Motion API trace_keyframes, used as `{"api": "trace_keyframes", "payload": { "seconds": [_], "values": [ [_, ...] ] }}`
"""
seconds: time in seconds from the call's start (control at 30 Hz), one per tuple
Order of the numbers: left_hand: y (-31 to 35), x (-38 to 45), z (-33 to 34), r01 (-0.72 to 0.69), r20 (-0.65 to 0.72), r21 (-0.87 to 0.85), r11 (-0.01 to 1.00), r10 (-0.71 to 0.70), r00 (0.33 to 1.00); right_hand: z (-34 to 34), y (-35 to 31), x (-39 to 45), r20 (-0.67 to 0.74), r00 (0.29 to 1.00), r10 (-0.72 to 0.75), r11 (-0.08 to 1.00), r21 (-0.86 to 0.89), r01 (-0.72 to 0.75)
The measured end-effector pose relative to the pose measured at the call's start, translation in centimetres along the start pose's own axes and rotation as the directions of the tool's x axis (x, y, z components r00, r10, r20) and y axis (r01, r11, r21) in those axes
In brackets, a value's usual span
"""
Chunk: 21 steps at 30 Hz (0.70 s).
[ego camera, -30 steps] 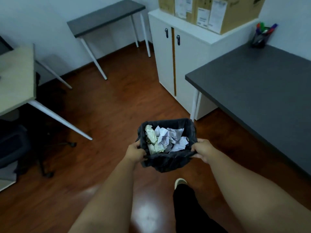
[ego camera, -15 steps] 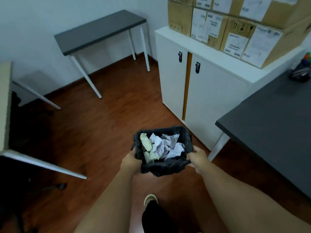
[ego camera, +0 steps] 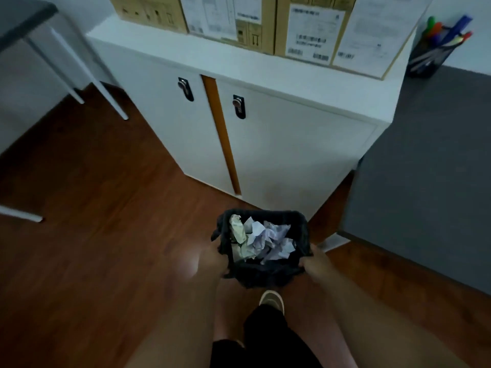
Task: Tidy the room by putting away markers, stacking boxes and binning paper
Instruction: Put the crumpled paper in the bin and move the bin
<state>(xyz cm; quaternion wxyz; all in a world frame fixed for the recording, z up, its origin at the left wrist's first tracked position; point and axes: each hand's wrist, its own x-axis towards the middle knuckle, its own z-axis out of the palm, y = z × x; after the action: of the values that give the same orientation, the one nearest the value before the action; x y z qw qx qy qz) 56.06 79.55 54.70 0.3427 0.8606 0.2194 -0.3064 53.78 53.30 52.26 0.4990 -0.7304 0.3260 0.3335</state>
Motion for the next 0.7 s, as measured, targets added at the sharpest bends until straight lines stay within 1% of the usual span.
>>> {"api": "trace_keyframes", "payload": {
  "seconds": [0.03, 0.1, 0.2, 0.27, 0.37, 0.47, 0.57, 0.63, 0.67, 0.7],
  "values": [
    [0.0, 2.3, 0.6, -0.016, 0.015, 0.023, 1.000, 0.016, 1.000, 0.1, -0.7, 1.0, -0.011, 1.000, 0.012, 0.999, -0.042, -0.012],
    [0.6, 6.4, 1.3, -0.093, 0.034, 0.074, 0.993, 0.091, 0.995, 0.5, -1.5, 3.4, -0.041, 0.993, 0.113, 0.993, -0.034, -0.114],
    [1.0, 13.2, 2.8, -0.190, 0.084, 0.178, 0.966, 0.177, 0.981, 2.1, -1.5, 8.2, -0.076, 0.967, 0.242, 0.968, 0.085, -0.236],
    [0.9, 17.6, 4.2, -0.230, 0.106, 0.244, 0.942, 0.210, 0.972, 3.2, -0.9, 11.9, -0.126, 0.955, 0.268, 0.956, 0.160, -0.247],
    [0.4, 22.9, 7.1, -0.261, 0.156, 0.234, 0.937, 0.229, 0.961, 4.7, 0.7, 17.4, -0.178, 0.927, 0.331, 0.927, 0.245, -0.284],
    [-0.2, 27.6, 10.5, -0.332, 0.189, 0.198, 0.922, 0.297, 0.936, 6.1, 3.2, 21.9, -0.296, 0.893, 0.340, 0.930, 0.249, -0.272],
    [0.4, 31.7, 13.9, -0.401, 0.210, 0.130, 0.907, 0.370, 0.905, 6.0, 5.2, 25.3, -0.423, 0.841, 0.337, 0.934, 0.261, -0.242],
    [0.9, 32.7, 15.5, -0.430, 0.237, 0.090, 0.898, 0.400, 0.885, 5.9, 6.6, 26.7, -0.480, 0.794, 0.374, 0.927, 0.228, -0.299],
    [1.0, 33.1, 15.9, -0.415, 0.251, 0.073, 0.907, 0.386, 0.888, 6.0, 7.1, 27.1, -0.504, 0.774, 0.384, 0.923, 0.234, -0.306],
    [1.0, 33.4, 16.0, -0.386, 0.257, 0.010, 0.922, 0.371, 0.892, 6.2, 7.4, 27.1, -0.515, 0.771, 0.375, 0.926, 0.252, -0.282]
  ]
}}
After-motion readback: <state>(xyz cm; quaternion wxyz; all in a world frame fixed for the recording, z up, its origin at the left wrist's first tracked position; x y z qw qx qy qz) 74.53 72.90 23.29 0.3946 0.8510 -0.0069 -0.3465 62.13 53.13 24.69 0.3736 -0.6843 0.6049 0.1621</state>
